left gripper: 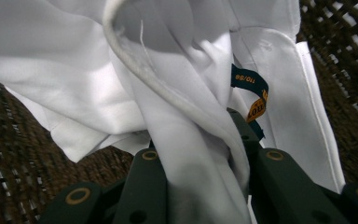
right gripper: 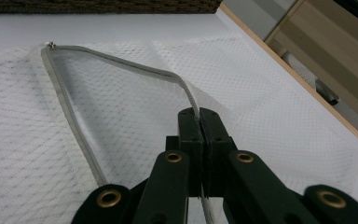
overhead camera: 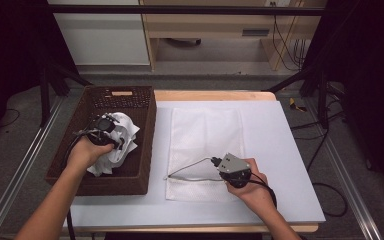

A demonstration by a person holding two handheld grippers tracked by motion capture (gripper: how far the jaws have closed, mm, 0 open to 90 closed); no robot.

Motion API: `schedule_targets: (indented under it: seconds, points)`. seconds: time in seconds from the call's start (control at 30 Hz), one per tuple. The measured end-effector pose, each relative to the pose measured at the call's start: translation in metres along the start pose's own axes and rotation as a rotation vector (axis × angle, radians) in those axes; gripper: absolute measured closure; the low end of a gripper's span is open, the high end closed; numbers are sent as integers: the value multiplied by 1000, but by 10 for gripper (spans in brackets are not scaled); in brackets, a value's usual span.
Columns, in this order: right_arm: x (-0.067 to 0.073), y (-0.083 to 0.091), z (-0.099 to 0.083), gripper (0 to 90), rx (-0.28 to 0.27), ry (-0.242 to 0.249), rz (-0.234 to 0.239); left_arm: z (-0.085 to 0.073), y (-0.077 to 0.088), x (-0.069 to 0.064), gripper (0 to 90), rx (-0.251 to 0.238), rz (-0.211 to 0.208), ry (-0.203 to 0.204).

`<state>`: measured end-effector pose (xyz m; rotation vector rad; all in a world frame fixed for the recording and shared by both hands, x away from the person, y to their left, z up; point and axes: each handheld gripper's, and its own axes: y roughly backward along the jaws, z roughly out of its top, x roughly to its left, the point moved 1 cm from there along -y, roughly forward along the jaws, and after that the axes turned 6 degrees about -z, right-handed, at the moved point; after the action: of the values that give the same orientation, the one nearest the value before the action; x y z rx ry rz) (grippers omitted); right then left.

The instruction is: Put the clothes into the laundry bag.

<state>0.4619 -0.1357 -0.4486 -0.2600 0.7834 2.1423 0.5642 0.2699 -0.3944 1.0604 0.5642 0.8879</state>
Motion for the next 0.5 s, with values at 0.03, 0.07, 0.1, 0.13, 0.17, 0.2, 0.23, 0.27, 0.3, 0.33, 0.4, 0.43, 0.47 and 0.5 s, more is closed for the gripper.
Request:
schedule_targets:
  seconds: [0.03, 0.07, 0.1, 0.13, 0.17, 0.2, 0.23, 0.27, 0.3, 0.33, 0.4, 0.43, 0.47, 0.5]
  points:
    - [0, 1, 0, 891, -2, 0, -1, 0, 3, 0, 729, -17, -4, 1]
    - [0, 2, 0, 891, -4, -1, -3, 2, 12, 1, 730, -52, -19, 13]
    - [-1, 3, 0, 891, -7, -3, -4, 2, 12, 1, 730, -52, -19, 13]
    - [-1, 3, 0, 891, -7, -3, -4, 2, 16, 0, 730, -64, -17, 16]
    - [-1, 3, 0, 891, -11, -8, -6, 3, 20, 0, 730, -80, -15, 18]
    - [-1, 4, 1, 891, -13, -10, -5, 4, 25, 0, 730, -90, -16, 16]
    - [-1, 3, 0, 891, -12, -12, -6, 5, 29, 0, 730, -100, -15, 14]
    - [-1, 3, 0, 891, -12, -12, -6, 6, 32, 0, 730, -106, -10, 11]
    - [-1, 3, -1, 891, -9, -12, -5, 7, 36, 0, 730, -109, -3, 4]
    - [-1, 2, -1, 891, -6, -14, -3, 7, 39, 0, 730, -114, 5, 4]
    - [-2, 1, -1, 891, -4, -19, -1, 4, 42, -1, 730, -124, 17, -1]
    - [-1, -1, -1, 891, -2, -23, 5, 1, 45, -3, 730, -131, 21, -8]
    - [-1, -1, -1, 891, -2, -23, 5, 1, 45, -3, 730, -131, 21, -8]
    - [-1, -1, -1, 891, -1, -21, 7, 0, 46, -4, 730, -136, 23, -9]
